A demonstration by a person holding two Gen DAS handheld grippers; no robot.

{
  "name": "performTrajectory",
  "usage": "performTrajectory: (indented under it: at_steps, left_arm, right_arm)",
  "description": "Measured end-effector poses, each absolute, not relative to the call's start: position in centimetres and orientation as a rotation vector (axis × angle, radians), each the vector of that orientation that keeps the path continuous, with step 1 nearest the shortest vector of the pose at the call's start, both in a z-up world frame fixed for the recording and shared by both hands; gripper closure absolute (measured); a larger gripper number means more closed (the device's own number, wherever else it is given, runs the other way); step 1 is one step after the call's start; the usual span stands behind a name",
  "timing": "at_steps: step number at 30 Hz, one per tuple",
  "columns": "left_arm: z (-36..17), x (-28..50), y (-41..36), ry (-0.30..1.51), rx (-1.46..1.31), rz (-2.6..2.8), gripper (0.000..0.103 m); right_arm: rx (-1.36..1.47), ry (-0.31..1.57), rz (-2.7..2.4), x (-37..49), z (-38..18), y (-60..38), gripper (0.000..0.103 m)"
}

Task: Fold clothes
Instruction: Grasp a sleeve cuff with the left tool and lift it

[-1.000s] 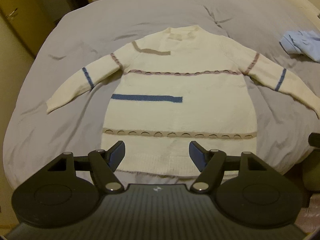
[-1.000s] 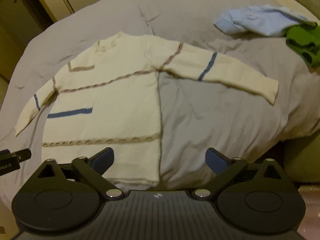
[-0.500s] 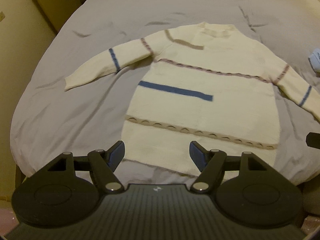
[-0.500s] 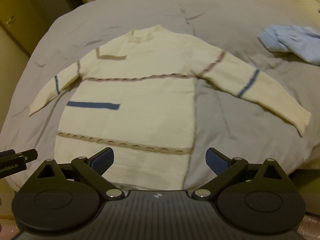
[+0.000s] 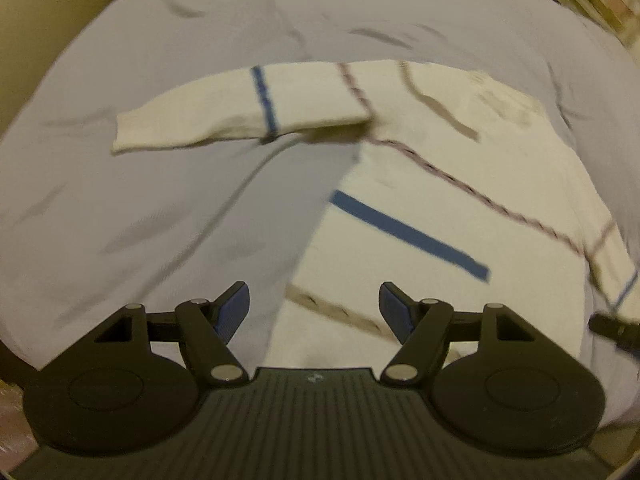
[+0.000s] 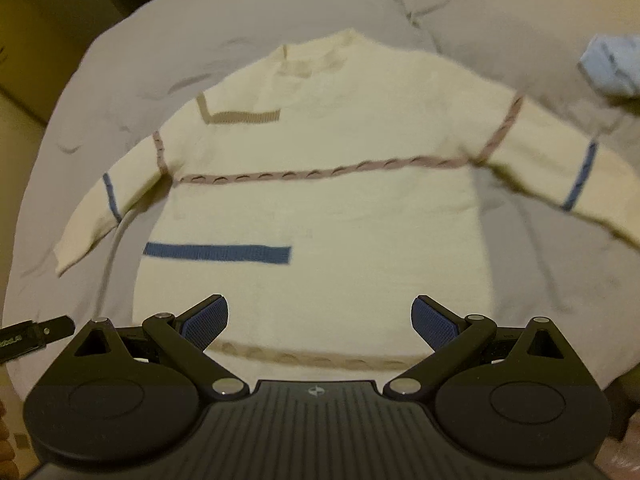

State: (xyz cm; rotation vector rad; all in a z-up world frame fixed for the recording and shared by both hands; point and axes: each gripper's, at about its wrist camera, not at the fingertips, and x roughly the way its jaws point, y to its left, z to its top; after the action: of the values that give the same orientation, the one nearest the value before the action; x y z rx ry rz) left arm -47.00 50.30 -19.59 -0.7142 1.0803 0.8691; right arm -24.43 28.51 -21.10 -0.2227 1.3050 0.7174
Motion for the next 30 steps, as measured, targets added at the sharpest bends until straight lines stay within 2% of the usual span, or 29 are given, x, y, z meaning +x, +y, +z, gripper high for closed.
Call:
performTrajectory:
  at_steps: [9, 14, 24, 25, 26, 28, 29, 30]
  left_arm:
    - [-28.6, -51.8, 63.7, 0.903, -1.07, 1.001, 0.05]
    - [-32.6, -55.2, 69.9, 0.719, -1.258, 1.129, 0.05]
    - [-38.0, -58.5, 76.7, 0.486, -1.372, 1.286, 0.054]
    - [-38.1, -58.3, 77.1, 0.475, -1.364, 1.29, 0.057]
    - [-38.2, -58.1, 77.4, 0.471, -1.358, 1.299, 0.064]
    - [-37.9, -58.0, 77.9, 0.446, -1.375, 1.301, 0.092]
    - [-37.3, -57.8, 77.9, 0.431, -1.371, 1.296, 0.1]
    - [-36.1, -57.4, 77.7, 0.413, -1.335, 1.285, 0.1]
  right_arm:
    - [-0.326, 1.444, 0.619, -24.5, -27.9, 35.3, 0.002]
    - [-0.381, 1.451, 0.609, -23.5, -29.1, 38.1, 0.002]
    - [-0.441, 1.479, 0.579, -20.4, -33.1, 42.9, 0.002]
    - [-0.451, 1.48, 0.584, -20.3, -33.4, 43.2, 0.002]
    - [-0.46, 1.482, 0.588, -20.2, -33.6, 43.4, 0.002]
    - [-0.469, 1.49, 0.588, -19.8, -33.9, 43.4, 0.002]
    - [-0.466, 1.495, 0.585, -19.5, -34.1, 43.2, 0.002]
    - [-0.461, 1.499, 0.581, -19.2, -34.1, 43.0, 0.002]
